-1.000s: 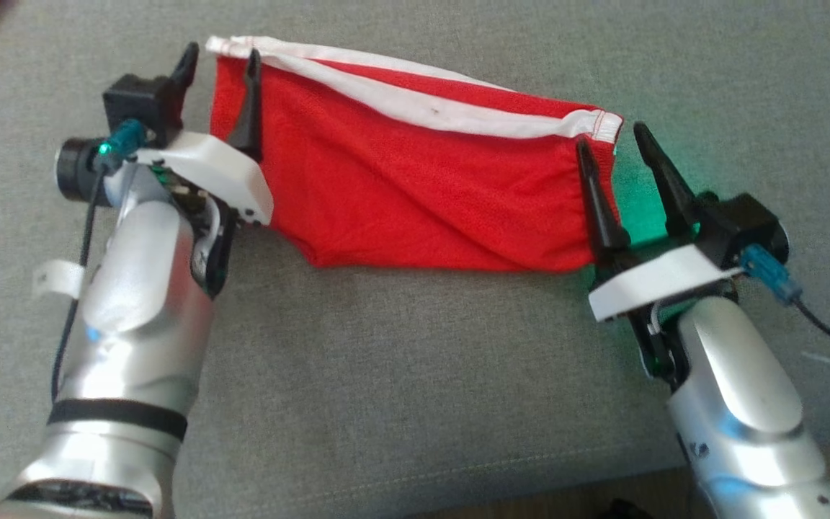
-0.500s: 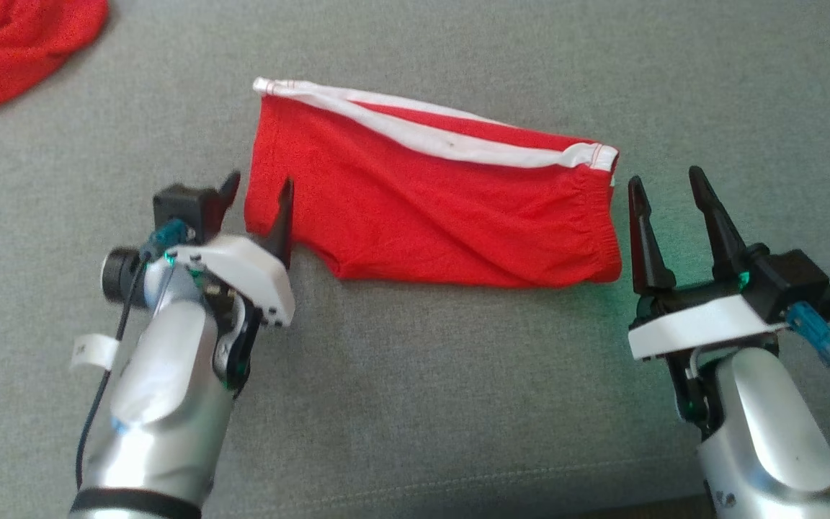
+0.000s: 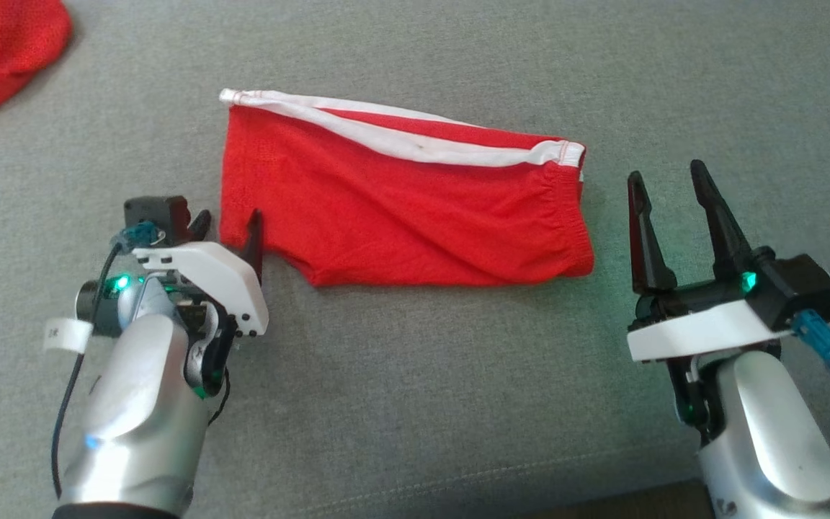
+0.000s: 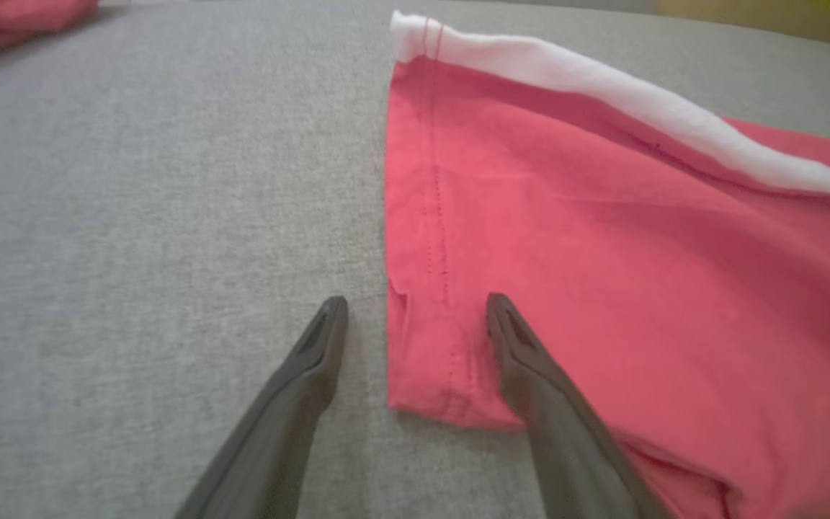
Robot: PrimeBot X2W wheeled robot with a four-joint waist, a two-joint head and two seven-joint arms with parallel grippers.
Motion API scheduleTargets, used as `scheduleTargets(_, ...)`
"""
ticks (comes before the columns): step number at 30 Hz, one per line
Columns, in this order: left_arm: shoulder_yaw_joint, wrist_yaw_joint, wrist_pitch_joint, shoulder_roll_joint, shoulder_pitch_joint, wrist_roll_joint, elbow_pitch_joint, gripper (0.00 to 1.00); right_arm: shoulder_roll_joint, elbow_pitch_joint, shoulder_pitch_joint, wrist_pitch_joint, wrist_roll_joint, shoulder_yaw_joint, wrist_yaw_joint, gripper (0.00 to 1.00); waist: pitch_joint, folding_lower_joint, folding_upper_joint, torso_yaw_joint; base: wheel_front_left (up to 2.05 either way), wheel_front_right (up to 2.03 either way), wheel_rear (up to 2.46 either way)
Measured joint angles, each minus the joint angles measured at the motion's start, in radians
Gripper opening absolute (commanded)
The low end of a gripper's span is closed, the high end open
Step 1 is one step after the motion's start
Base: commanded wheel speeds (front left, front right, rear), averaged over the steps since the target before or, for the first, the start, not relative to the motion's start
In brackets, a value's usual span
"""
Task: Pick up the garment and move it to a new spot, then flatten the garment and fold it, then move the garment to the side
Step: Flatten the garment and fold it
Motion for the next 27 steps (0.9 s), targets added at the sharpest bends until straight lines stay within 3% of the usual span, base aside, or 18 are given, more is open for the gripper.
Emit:
scheduleTargets(8,-0.001,-0.004,0.072,0.005,-0.001,-0.016,-0.014,1.0,0.001,-0.004,0.012,0.0,0.001,-0.001,0.0,1.0,0.003,0.0,0.0,-0.018,0.0,0.0,0.0)
scheduleTargets(9,-0.003,-0.008,0.087,0.006,-0.002,-0.021,-0.016,0.85,0.001,-0.004,0.012,0.0,0.001,-0.001,0.0,1.0,0.003,0.0,0.0,-0.02,0.0,0.0,0.0)
scheduleTargets(13,-0.011,-0.011,0.133,0.019,-0.008,-0.03,-0.021,0.08,0.001,-0.006,0.012,0.0,0.002,0.004,0.0,1.0,0.005,0.0,0.0,-0.028,0.0,0.0,0.0)
scheduleTargets(14,-0.013,-0.011,0.138,0.02,-0.009,-0.03,-0.022,0.0,0.001,-0.008,0.012,0.0,0.004,0.006,0.0,1.0,0.006,0.0,0.0,-0.03,0.0,0.0,0.0)
scheduleTargets(27,-0.016,0.0,0.109,0.027,0.032,-0.041,-0.104,0.0,0.002,-0.018,0.012,0.0,0.01,-0.013,0.0,1.0,0.0,0.0,0.0,-0.023,0.0,0.0,0.0)
